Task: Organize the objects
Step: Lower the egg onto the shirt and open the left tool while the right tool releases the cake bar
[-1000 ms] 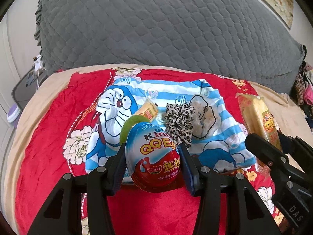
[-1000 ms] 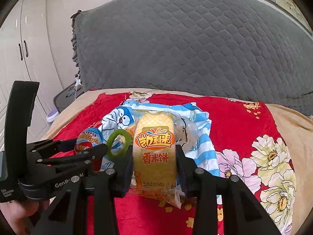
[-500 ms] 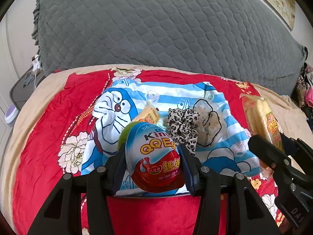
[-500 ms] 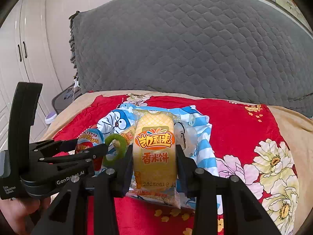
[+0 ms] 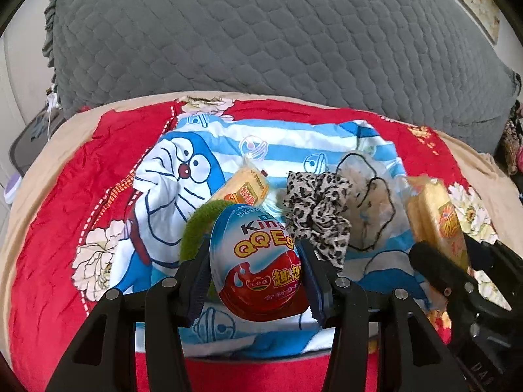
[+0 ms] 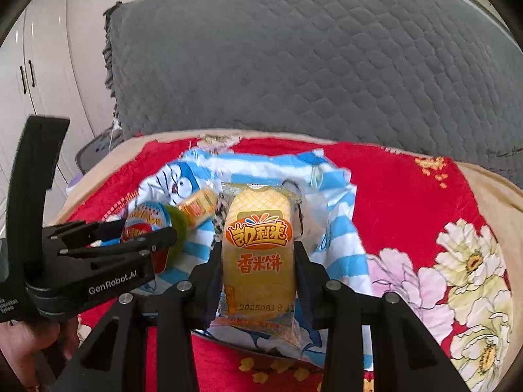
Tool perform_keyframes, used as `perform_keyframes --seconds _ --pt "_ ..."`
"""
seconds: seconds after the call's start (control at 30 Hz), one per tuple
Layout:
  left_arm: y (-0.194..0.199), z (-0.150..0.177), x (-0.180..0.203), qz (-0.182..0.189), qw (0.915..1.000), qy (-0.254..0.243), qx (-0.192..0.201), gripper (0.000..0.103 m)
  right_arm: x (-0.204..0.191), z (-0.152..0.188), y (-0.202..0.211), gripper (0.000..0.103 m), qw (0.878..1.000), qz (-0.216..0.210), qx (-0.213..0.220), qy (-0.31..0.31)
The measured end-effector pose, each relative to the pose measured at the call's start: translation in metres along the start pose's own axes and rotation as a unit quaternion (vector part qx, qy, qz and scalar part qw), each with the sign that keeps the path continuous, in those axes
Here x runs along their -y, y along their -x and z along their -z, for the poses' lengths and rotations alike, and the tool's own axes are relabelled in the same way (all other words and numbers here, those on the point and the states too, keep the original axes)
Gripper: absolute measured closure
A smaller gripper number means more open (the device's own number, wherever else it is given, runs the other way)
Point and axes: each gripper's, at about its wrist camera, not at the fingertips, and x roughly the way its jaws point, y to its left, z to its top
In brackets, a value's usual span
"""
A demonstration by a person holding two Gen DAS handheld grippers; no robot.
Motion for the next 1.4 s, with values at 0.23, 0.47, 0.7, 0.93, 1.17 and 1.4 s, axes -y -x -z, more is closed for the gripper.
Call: perform_keyframes --seconds 0.23,0.47,0.7,0.93,1.17,1.4 --pt "-0.024 0.001 0.001 0.0 1.0 0.002 -0.008 0.051 0.005 0.013 -0.026 0.063 1.0 0.002 -0.021 -0.002" --pt "-0.04 0.006 0.003 -0.002 0.9999 0.001 -0.011 0.051 0.005 0.023 -0.042 0.063 0.999 0.003 -0.038 -0.003" --pt "-0.045 0.011 0.006 -0.003 0.9999 -0.005 -0.009 0.051 0.006 0.029 -0.053 0.063 0.999 0.004 -0.049 -0.002" --pt "-0.047 0.016 0.011 -0.005 0.9999 -0.013 -0.008 0.05 0.004 0.032 -0.058 0.063 0.998 0.012 -0.057 0.007" --pt "-0.049 0.023 0.011 -0.006 0.9998 -0.018 -0.011 0.05 0.003 0.034 -0.06 0.063 0.998 0.017 -0.064 0.009" --pt "-0.05 0.025 0.011 -0.013 0.9996 -0.016 -0.019 0.042 0.002 0.035 -0.061 0.063 0.998 0.018 -0.067 0.01"
